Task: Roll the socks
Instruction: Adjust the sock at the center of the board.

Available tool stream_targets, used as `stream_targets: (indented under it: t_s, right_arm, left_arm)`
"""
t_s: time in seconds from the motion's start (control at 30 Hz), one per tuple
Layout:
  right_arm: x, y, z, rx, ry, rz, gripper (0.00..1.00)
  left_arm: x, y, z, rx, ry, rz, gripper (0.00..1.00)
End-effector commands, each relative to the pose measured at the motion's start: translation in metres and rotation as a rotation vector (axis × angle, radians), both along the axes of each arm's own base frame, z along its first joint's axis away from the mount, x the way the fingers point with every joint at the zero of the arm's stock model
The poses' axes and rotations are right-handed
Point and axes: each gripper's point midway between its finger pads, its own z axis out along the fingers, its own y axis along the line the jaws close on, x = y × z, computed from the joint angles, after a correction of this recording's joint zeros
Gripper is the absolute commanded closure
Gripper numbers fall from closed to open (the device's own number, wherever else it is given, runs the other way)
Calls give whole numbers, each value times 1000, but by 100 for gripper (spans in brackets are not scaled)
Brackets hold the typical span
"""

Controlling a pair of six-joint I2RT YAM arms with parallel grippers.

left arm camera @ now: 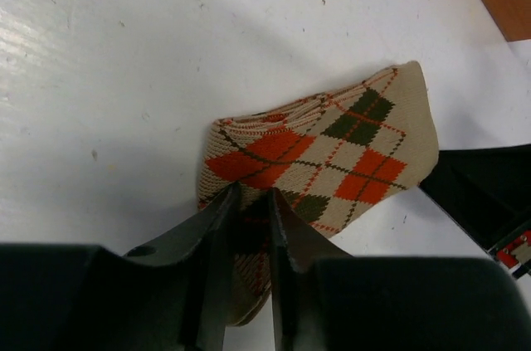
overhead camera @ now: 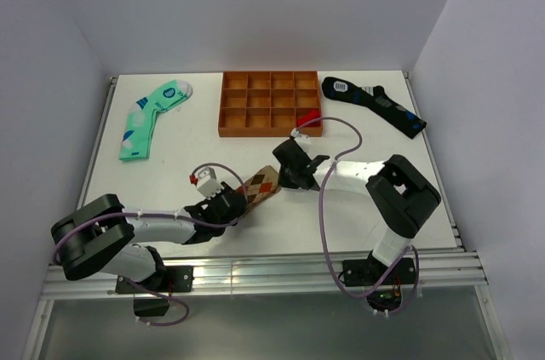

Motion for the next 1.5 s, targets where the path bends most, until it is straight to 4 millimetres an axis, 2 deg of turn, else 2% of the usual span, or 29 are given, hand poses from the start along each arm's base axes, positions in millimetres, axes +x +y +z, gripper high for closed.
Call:
stream_targets:
  t_s: [0.0,0.17,0.27,0.33,0.4,0.5,0.53,0.57,0.6,0.67,0.7,0.77,0.83,0.87,0.93,0.97,1.03,1.1,1.13,1.17,1.27,1.47]
  right_arm:
    - [8,-5,10,-38,-25,5,97]
    - [13,6,19,-8,-52,64,97]
    - [31,29,33,16,-71,109,97]
    - [36,36,29,9,-63,134,98]
    - [45,42,36,7,-74,137,98]
    - [50,36,40,-20,-79,112,99]
    - [51,34,49,-12,-94,105,98]
    - [48,28,49,-24,-92,97,98]
    - [48,25,60,-18,-113,84,98]
    - [39,15,58,-32,-93,65,98]
    - [35,13,64,-13,-96,51,98]
    - [22,8,55,4,-72,51,99]
    - [12,9,54,32,-64,39,100]
    - [4,6,45,32,-50,38,100]
    - [-7,14,36,78,-32,49,100]
    - [-10,17,33,86,-26,57,100]
    - [-13,23,25,83,-13,62,100]
    - [-16,29,20,80,-1,73,100]
    - [-16,34,21,87,-4,78,100]
    - [-15,35,20,87,-1,77,100]
    - [-12,38,18,75,7,81,100]
    - [-7,42,11,55,14,95,100]
  left_arm:
    - [-35,29,-40,136,143,-17,70]
    - [-28,15,-15,98,84,-56,65]
    - [-24,9,4,97,50,-75,64]
    - [-21,10,16,103,32,-77,63]
    - [-17,8,33,99,0,-78,63]
    - [-13,13,51,120,-34,-74,61]
    - [-12,14,55,126,-45,-71,61]
    - [-10,19,60,156,-57,-63,60]
    - [-8,22,65,164,-71,-53,60]
    - [-1,27,72,189,-82,-47,59]
    - [3,27,74,190,-84,-52,59]
    - [22,40,71,218,-70,-23,63]
    - [39,50,67,235,-55,-9,66]
    - [44,52,60,248,-39,-10,67]
    - [56,54,59,245,-33,-2,68]
    - [60,53,52,255,-22,-8,69]
    - [70,48,54,242,-31,-28,71]
    - [74,43,42,268,-3,-57,74]
    - [78,40,42,268,2,-69,78]
    - [77,38,31,287,27,-84,80]
    - [74,33,18,282,62,-107,86]
    - [58,32,0,221,90,-122,91]
